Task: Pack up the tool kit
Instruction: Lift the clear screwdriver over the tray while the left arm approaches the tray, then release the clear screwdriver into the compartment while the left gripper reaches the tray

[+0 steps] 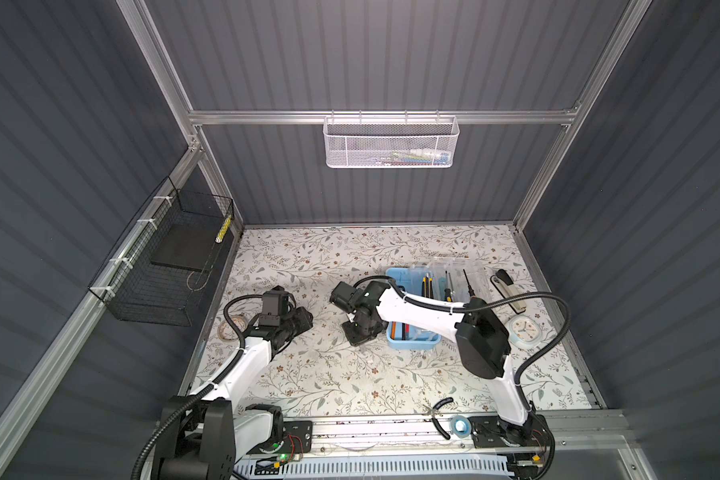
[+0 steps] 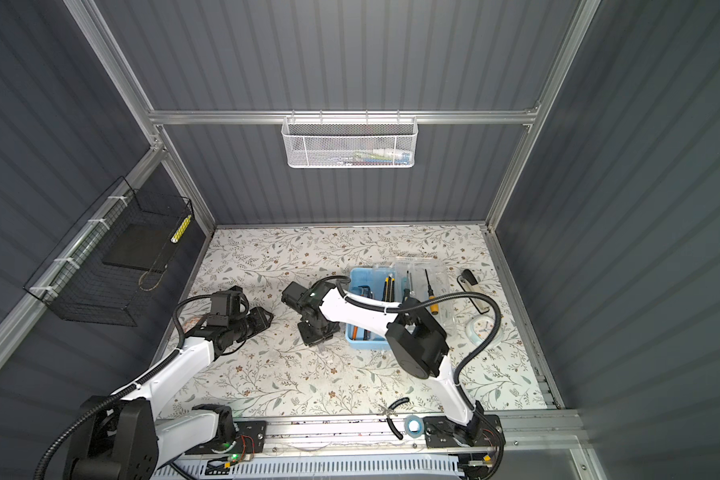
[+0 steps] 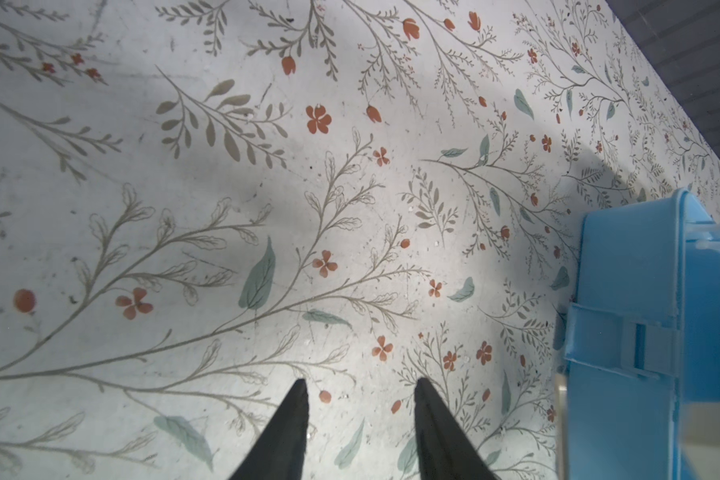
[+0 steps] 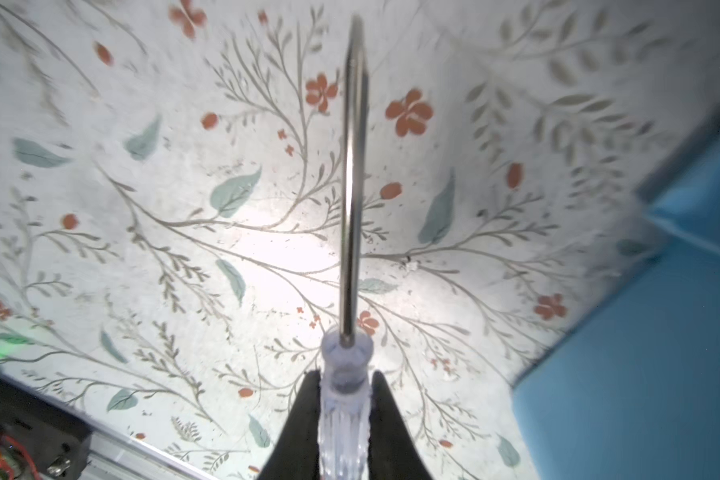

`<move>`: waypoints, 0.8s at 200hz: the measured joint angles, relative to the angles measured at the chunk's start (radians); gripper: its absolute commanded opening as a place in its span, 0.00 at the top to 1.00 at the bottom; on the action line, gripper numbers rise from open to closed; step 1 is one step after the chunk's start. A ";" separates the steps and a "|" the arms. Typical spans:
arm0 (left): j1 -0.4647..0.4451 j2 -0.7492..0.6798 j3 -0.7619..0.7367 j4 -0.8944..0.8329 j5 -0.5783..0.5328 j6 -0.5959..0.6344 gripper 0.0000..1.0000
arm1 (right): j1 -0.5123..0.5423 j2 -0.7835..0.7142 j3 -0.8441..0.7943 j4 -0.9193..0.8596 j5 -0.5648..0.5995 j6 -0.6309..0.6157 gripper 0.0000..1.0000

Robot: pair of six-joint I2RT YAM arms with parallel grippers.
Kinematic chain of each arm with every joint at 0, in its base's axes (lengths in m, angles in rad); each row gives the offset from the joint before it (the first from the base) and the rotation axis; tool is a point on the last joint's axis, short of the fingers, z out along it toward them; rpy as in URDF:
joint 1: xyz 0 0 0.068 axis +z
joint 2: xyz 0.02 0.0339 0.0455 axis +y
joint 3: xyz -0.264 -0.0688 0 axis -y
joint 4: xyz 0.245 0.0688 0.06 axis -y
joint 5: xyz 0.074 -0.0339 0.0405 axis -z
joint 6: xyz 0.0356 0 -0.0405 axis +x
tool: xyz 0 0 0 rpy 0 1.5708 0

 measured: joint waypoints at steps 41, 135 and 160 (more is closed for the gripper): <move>-0.025 0.068 0.058 0.032 0.041 -0.026 0.54 | -0.139 -0.243 -0.013 -0.034 0.110 -0.037 1.00; -0.338 0.482 0.514 0.108 0.066 -0.049 0.53 | -0.502 -0.654 -0.257 -0.126 0.296 -0.121 1.00; -0.393 0.589 0.606 0.108 0.082 -0.048 0.53 | -0.542 -0.723 -0.333 -0.130 0.300 -0.123 1.00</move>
